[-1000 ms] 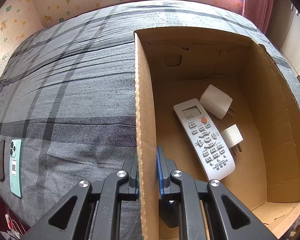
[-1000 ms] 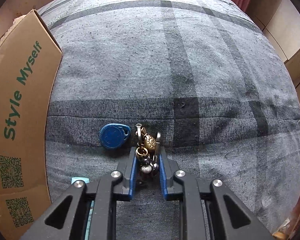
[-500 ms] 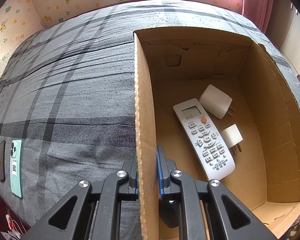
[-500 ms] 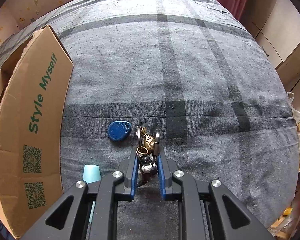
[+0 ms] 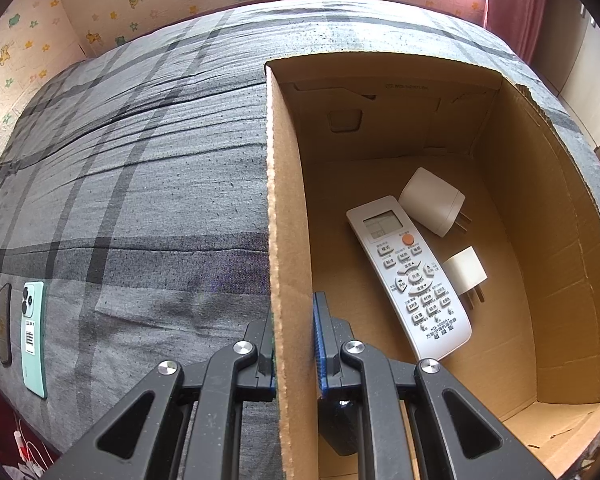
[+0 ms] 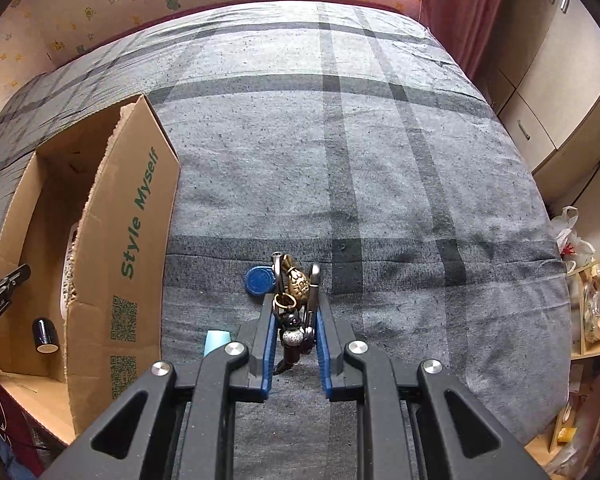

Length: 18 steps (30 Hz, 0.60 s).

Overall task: Organize rigid objects
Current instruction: 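Lift the keyring with the right gripper and carry it over the box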

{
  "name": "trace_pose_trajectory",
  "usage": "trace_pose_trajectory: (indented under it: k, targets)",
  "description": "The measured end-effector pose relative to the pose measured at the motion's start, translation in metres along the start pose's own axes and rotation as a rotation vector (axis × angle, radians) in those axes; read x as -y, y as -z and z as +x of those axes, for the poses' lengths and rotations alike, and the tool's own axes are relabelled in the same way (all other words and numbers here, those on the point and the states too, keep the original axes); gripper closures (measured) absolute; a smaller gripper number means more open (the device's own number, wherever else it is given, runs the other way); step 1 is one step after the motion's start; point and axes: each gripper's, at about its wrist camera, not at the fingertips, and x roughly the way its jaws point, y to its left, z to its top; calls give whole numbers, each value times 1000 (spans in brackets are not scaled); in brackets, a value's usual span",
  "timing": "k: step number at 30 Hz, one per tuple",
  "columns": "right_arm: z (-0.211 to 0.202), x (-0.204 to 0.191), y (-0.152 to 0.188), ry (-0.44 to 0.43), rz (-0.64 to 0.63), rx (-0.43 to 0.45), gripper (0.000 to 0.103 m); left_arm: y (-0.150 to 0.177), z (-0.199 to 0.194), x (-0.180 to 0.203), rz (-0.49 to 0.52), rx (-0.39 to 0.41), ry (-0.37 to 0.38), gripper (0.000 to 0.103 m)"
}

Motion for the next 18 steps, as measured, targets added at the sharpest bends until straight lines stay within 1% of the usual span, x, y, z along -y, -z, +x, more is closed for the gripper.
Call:
trace_pose_trajectory:
  k: [9, 18]
  targets:
    - [-36, -14, -12, 3, -27, 56, 86, -1, 1, 0, 0, -3, 1, 89]
    - [-66, -30, -28, -11, -52, 113, 86, -1, 1, 2, 5, -6, -6, 89]
